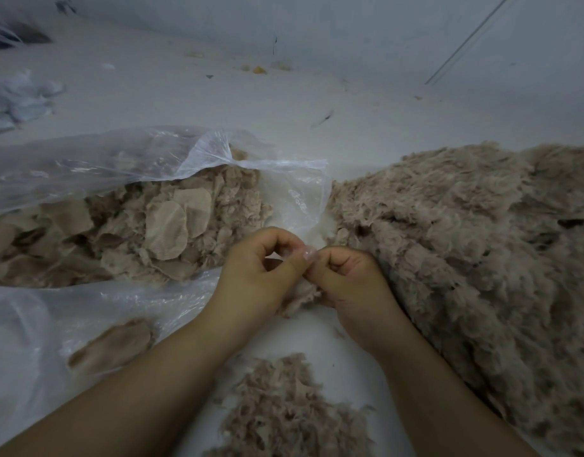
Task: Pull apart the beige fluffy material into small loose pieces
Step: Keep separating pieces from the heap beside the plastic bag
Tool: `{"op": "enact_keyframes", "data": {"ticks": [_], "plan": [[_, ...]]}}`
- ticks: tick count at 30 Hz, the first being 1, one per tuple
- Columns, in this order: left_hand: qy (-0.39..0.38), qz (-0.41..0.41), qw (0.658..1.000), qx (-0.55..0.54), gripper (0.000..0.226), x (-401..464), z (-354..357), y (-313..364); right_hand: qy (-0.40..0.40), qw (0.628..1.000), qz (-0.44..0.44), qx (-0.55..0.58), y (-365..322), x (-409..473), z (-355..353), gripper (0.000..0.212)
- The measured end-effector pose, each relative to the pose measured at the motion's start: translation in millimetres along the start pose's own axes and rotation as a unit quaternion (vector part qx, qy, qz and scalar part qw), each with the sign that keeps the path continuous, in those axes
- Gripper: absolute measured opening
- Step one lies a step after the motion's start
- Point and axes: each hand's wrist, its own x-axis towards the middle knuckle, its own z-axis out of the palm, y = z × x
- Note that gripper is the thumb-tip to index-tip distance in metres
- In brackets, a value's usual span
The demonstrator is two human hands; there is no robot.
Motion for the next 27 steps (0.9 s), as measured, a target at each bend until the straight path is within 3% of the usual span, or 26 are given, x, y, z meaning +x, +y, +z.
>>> {"op": "enact_keyframes", "data": {"ticks": [3,7,13,22,27], "plan": [[0.019,-0.001,1.000,0.014,0.019,1,0,1,0.010,1.000,-0.007,-0.015,0,0,1,0.050],[0.067,-0.036,0.997,-0.033,0.022,7,-3,0,-0.008,1.000,-0.009,-0.014,-1,0,1,0.050],[-0.009,-0.037,0.999,-0.025,0.013,7,-4,-1,-0.003,1.000,-0.025,-0.017,0,-3,2,0.038],[0.085,-0.048,0.992,-0.077,0.030,2,-1,-4,-0.002,0.999,-0.030,-0.011,2,2,-2,0.022],[-0.007,-0.072,0.997,-0.029,0.032,-2,-1,-4,-0.017,0.995,-0.024,0.097,1,3,-5,0.024]]}}
